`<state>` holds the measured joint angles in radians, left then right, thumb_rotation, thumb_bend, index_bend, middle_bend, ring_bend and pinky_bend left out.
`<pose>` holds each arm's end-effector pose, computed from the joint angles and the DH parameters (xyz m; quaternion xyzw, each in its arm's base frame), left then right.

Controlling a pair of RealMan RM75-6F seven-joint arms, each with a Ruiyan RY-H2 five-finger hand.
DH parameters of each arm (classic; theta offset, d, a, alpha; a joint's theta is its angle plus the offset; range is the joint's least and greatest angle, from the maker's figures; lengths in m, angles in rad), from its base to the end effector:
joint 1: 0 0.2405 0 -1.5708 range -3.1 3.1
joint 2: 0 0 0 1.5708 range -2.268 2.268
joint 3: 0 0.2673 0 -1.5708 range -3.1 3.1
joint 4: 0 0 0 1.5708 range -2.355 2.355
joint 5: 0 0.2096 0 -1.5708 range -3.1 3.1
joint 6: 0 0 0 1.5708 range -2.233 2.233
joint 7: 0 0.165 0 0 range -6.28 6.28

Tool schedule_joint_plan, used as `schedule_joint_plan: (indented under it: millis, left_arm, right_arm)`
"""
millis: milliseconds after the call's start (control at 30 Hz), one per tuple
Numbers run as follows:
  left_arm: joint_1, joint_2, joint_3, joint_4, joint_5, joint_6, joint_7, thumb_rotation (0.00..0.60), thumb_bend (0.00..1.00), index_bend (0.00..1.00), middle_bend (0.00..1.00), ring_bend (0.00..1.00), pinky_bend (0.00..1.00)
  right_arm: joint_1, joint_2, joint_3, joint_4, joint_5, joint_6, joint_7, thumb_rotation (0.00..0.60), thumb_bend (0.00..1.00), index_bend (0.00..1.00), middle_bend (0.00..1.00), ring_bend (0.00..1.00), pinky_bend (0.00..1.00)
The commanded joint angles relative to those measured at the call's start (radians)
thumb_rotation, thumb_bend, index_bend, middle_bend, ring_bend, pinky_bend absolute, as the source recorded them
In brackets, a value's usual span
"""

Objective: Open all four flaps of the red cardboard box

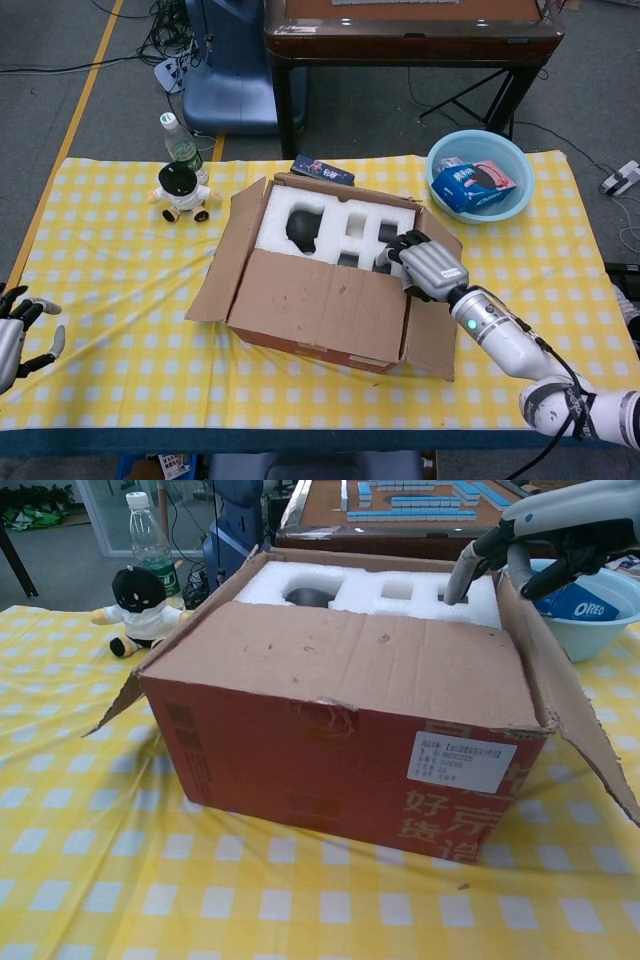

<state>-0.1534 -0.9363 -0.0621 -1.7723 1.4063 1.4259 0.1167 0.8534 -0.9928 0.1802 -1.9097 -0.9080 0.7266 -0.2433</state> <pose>-0.3006 0.2238 0.2067 -0.6153 -0.3584 -0.3418 0.6133 -0.1251 -0.3644 0.0966 0.7665 -0.4269 0.3102 0.3662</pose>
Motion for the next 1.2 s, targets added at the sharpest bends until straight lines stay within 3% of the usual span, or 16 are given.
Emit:
schedule_joint_plan:
  millis: [33, 767, 1000, 1200]
  left_arm:
    - [0.002, -0.002, 0.000, 0.006, 0.003, 0.000, -0.008, 0.246, 0.48, 0.46, 0.34, 0.14, 0.00]
    - [0.000, -0.008, 0.003, 0.029, 0.019, -0.020, -0.058, 0.246, 0.48, 0.47, 0.33, 0.14, 0.00]
    - [-0.002, -0.006, 0.001, 0.034, 0.021, -0.025, -0.069, 0.248, 0.48, 0.47, 0.33, 0.14, 0.00]
    - [-0.009, -0.008, -0.002, 0.033, 0.021, -0.030, -0.060, 0.244, 0.48, 0.47, 0.32, 0.14, 0.00]
  right_arm:
    - [0.020, -0.010, -0.014, 0.001, 0.019, 0.005, -0.032, 0.600, 1.00, 0.30, 0.23, 0.11, 0.06]
    - [0.069, -0.047, -0.084, -0.011, 0.073, 0.082, -0.173, 0.600, 1.00, 0.34, 0.22, 0.11, 0.06]
    - [0.050, -0.027, -0.070, -0.033, 0.052, 0.078, -0.102, 0.600, 1.00, 0.35, 0.22, 0.11, 0.06]
    - [-0.016, 0.037, -0.028, -0.083, -0.020, 0.067, 0.081, 0.600, 1.00, 0.35, 0.22, 0.11, 0.06]
